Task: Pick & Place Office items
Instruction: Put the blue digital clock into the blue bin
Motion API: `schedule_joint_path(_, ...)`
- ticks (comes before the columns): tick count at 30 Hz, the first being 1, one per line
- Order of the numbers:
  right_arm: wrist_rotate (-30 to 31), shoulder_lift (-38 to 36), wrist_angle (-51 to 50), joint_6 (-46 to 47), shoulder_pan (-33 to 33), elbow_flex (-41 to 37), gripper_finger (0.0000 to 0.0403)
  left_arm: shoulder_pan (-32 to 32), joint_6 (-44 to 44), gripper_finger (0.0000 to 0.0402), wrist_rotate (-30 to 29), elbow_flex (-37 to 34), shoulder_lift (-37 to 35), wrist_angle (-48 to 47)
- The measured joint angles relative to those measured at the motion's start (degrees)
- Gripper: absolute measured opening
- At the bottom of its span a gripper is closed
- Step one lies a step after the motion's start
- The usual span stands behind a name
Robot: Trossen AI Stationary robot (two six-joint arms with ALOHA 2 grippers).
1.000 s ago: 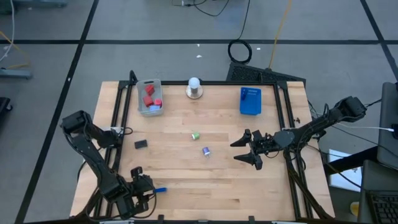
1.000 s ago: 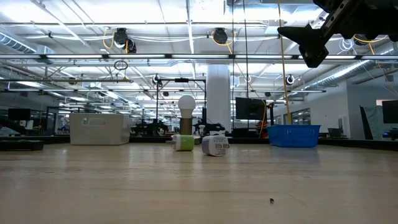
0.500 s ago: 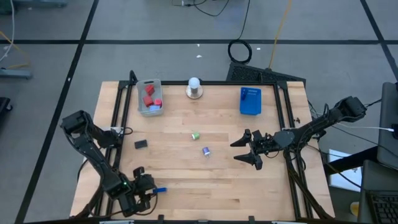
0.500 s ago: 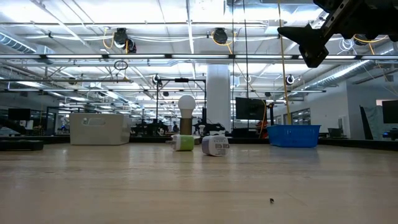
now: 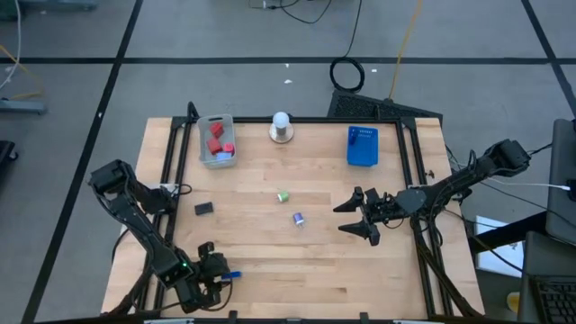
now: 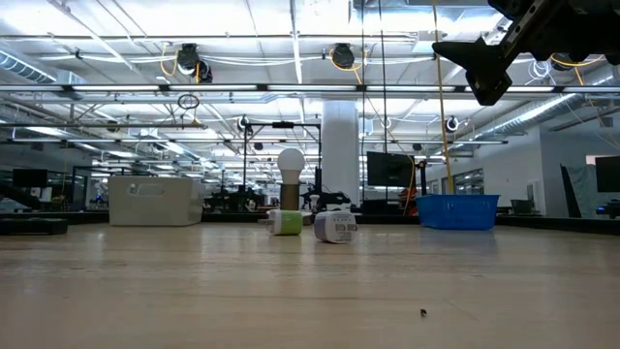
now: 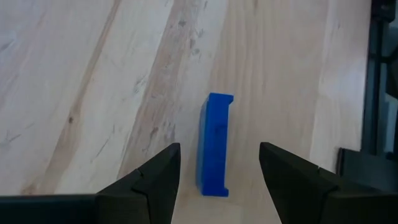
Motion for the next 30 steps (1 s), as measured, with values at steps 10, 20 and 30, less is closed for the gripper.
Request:
schedule_joint_path(10, -0.01, 0.00, 0.00, -0.01, 0.00, 0.00, 0.0302, 0.15, -3.47, 0.0218, 3.93, 0.31, 8.84, 2.43)
schedule_joint_path(20, -0.01, 0.00, 0.02, 0.14, 0.00, 0.00, 0.0302, 0.22, -4.07, 0.0218, 4.42, 0.15, 7.92, 1.96)
schedule_joint_path(30, -0.01, 0.00, 0.02, 0.16, 0.00, 0.00, 0.0302, 0.22, -3.73, 0.0181, 4.81, 0.11, 7.99, 0.75)
